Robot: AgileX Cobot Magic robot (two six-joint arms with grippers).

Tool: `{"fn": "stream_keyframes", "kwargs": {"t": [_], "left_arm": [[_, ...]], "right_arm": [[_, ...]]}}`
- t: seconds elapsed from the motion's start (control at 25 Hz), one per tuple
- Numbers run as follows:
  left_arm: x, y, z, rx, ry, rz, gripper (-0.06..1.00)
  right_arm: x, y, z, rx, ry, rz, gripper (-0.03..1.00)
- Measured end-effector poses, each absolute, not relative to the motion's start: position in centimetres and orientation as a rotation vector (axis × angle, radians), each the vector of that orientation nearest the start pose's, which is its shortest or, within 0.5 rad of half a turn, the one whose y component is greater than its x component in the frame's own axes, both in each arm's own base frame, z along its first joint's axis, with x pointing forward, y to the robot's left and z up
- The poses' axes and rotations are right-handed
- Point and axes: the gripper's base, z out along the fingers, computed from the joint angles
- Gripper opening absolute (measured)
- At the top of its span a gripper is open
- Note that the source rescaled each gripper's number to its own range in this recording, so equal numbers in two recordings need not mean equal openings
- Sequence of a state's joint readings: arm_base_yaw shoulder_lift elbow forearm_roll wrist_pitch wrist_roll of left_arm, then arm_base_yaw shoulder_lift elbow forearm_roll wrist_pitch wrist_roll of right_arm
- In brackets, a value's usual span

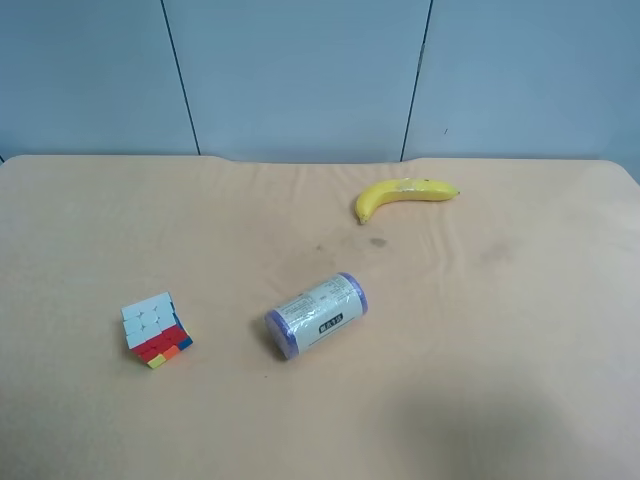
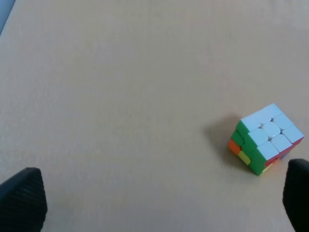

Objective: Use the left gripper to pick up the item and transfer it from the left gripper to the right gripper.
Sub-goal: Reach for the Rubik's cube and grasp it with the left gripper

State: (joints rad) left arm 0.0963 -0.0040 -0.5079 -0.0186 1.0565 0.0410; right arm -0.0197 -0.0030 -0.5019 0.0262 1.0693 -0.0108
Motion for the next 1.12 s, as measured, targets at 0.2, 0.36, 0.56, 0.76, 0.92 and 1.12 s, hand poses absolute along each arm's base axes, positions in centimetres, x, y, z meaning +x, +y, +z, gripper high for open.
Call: {"fn": "stream_keyframes", "kwargs": {"t": [0.2,0.36,0.56,0.76,0.92,1.12], "left_arm": [[-0.61,-0.21,27.98,-0.055,2.028,0.065,0.98],[-0.61,-0.21,27.98,-0.055,2.028,0.065,0.98],[-0.61,-0.21,27.98,-0.055,2.028,0.065,0.98],[-0.61,-0.21,27.98,-0.055,2.028,0.065,0.98],[-0.61,-0.21,27.98,-0.055,2.028,0.065,0.98],[-0.31,-0.18,28.27,-0.056,2.047,0.063,0.98]], "right_arm": [[-0.59,0.22,27.71,0.008,2.048,0.012,1.00],[-0.59,0.22,27.71,0.008,2.048,0.012,1.00],[-0.59,0.22,27.71,0.008,2.048,0.012,1.00],[-0.59,0.22,27.71,0.008,2.048,0.012,1.00],[-0.59,0.22,27.71,0.008,2.048,0.012,1.00],[-0.59,0.22,27.71,0.008,2.048,0.012,1.00]]}}
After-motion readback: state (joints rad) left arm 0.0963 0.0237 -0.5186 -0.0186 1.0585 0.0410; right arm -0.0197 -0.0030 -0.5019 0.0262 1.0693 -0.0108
